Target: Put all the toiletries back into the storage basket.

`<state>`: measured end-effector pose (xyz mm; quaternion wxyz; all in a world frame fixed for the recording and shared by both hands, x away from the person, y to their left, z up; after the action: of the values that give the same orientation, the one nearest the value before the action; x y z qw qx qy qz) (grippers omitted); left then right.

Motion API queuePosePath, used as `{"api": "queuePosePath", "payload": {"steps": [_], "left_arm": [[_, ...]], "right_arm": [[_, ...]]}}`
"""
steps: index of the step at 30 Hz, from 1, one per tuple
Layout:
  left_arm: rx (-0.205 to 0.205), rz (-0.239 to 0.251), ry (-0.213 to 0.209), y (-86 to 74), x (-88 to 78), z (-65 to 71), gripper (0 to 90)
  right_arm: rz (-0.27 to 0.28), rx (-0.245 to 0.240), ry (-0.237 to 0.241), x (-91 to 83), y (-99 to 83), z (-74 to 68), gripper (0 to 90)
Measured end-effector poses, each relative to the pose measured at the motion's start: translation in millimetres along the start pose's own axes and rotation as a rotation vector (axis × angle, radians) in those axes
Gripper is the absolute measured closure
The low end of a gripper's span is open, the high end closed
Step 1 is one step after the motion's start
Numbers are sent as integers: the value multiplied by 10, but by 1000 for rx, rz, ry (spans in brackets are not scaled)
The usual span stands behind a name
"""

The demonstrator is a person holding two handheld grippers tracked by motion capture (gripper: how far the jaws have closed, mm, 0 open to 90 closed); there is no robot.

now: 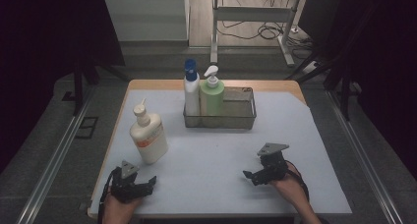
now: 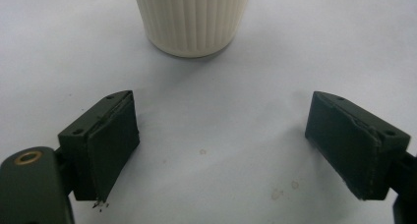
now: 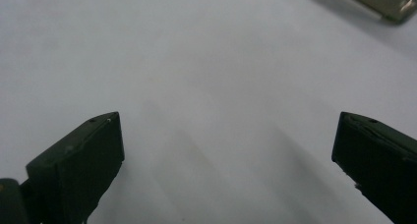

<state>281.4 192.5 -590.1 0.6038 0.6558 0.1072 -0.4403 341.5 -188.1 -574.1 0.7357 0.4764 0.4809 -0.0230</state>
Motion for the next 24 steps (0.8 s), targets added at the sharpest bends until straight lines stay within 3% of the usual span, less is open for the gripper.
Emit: {"api": "queuePosePath", "payload": {"steps": [5,24], "left_arm": [[-4,4,-2,6,-18,-14,155],[-34,2,15,54,-90,-147,406]], "right_arm": [[-7,2,-2,75,-112,-19,0],[19,3,-5,75,-128,-20,0]]}}
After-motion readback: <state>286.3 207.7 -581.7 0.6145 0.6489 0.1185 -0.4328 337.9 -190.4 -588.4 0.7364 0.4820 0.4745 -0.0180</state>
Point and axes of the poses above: each handheld gripper's, and its own axes: x roughly forward along the jaws, y roughly out of its top, z roughly to its right, the point moved 9 cm from there along x, roughly forward along the jaws, and after that the axes turned 7 degrees about -y, right-handed, at the moved point
